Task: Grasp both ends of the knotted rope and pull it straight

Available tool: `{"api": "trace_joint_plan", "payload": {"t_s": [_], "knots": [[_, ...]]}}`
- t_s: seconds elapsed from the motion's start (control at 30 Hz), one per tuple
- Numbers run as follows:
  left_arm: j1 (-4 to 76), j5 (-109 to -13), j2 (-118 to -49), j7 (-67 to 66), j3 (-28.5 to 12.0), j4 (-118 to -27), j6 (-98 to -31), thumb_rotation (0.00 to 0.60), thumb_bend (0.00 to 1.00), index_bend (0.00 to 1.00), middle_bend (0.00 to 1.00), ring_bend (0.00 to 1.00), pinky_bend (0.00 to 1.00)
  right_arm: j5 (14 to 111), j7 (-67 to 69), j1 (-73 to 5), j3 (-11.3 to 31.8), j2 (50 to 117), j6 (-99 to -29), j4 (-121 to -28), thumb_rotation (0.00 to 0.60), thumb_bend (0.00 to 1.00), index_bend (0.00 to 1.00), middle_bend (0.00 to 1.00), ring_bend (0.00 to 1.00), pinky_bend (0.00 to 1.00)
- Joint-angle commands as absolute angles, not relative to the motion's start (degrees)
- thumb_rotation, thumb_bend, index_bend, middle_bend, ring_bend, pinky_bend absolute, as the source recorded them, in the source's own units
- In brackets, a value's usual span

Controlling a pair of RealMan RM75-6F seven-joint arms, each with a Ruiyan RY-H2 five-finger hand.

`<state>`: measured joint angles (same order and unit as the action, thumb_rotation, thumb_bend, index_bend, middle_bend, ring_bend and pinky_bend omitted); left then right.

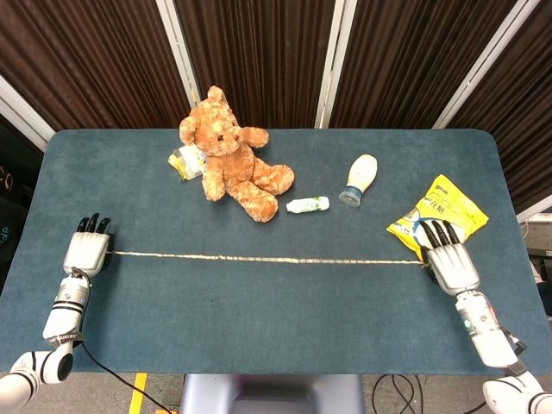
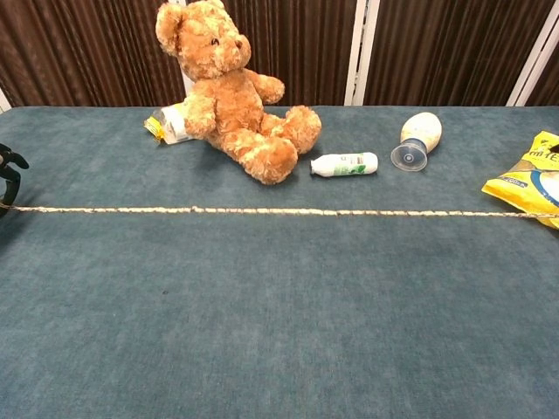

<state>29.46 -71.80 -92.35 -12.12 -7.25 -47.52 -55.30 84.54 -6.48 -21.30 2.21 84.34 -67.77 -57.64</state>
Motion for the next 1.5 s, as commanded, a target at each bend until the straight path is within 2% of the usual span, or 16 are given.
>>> {"api": "trace_joint_plan", "payload": {"t_s": [0.03, 0.43, 0.63, 0.73, 0.8, 0.83, 0.87, 0.9, 0.97, 1.17, 1.5], "knots": [[29.6, -71.8, -92.9, -11.3, -7.1, -46.5, -54.6, 0.600, 0.45, 0.63, 0.14, 0.01, 0.13, 84.3, -5.8, -21.2, 2.1, 85.0, -67.4, -56.6, 0.600, 0.56, 0.78, 0.15, 0.00, 0.00], [29.6, -72.7, -95.2, -9.4, -6.3, -43.2, -53.7, 0.600, 0.45, 0.63, 0.14, 0.01, 0.13, 84.8, -5.6, -21.3, 1.1, 88.7, -65.7, -52.2, 0.600, 0.56, 0.77, 0.15, 0.00, 0.00], [29.8, -72.6, -96.3, -9.1, -6.3, -40.9, -52.7, 0.600, 0.45, 0.57, 0.14, 0.02, 0.13, 84.1, -7.3, -21.4, 0.6, 90.0, -63.3, -50.2, 0.600, 0.56, 0.68, 0.15, 0.00, 0.00], [29.9, -72.8, -96.5, -8.7, -6.1, -40.4, -52.1, 0.600, 0.45, 0.45, 0.14, 0.02, 0.13, 83.6, -8.0, -21.4, 0.5, 90.0, -62.0, -50.3, 0.600, 0.56, 0.54, 0.14, 0.00, 0.00], [29.9, -72.8, -96.3, -8.0, -6.1, -40.4, -51.4, 0.600, 0.45, 0.25, 0.13, 0.02, 0.13, 83.2, -8.3, -21.5, 0.5, 89.9, -61.5, -50.6, 0.600, 0.56, 0.34, 0.11, 0.00, 0.00], [30.0, -72.8, -96.1, -7.6, -6.0, -40.7, -51.0, 0.600, 0.45, 0.18, 0.13, 0.02, 0.13, 82.9, -8.7, -21.5, 0.6, 89.7, -60.9, -50.9, 0.600, 0.56, 0.27, 0.10, 0.00, 0.00], [30.0, -72.9, -95.9, -7.2, -5.9, -41.0, -50.6, 0.600, 0.45, 0.08, 0.12, 0.01, 0.12, 82.6, -9.0, -21.5, 0.7, 89.5, -60.6, -51.2, 0.600, 0.56, 0.14, 0.07, 0.00, 0.00], [30.0, -72.9, -95.5, -6.8, -5.9, -41.5, -50.1, 0.600, 0.44, 0.03, 0.11, 0.00, 0.12, 82.4, -9.2, -21.5, 0.8, 89.3, -60.4, -51.6, 0.600, 0.56, 0.08, 0.06, 0.00, 0.00], [30.0, -72.8, -94.8, -6.4, -5.8, -42.4, -49.4, 0.600, 0.43, 0.00, 0.08, 0.00, 0.12, 82.3, -9.4, -21.5, 0.8, 89.0, -60.4, -52.2, 0.600, 0.56, 0.00, 0.04, 0.00, 0.00], [29.6, -72.7, -92.8, -5.6, -6.2, -45.3, -50.3, 0.600, 0.44, 0.00, 0.03, 0.00, 0.12, 82.4, -9.8, -21.0, 0.8, 87.6, -61.3, -54.1, 0.600, 0.56, 0.00, 0.02, 0.00, 0.00], [28.3, -71.2, -90.2, -6.5, -6.7, -49.1, -51.1, 0.600, 0.43, 0.00, 0.03, 0.00, 0.13, 82.9, -9.3, -20.2, 0.1, 84.5, -62.0, -57.1, 0.600, 0.56, 0.00, 0.00, 0.00, 0.00]]}}
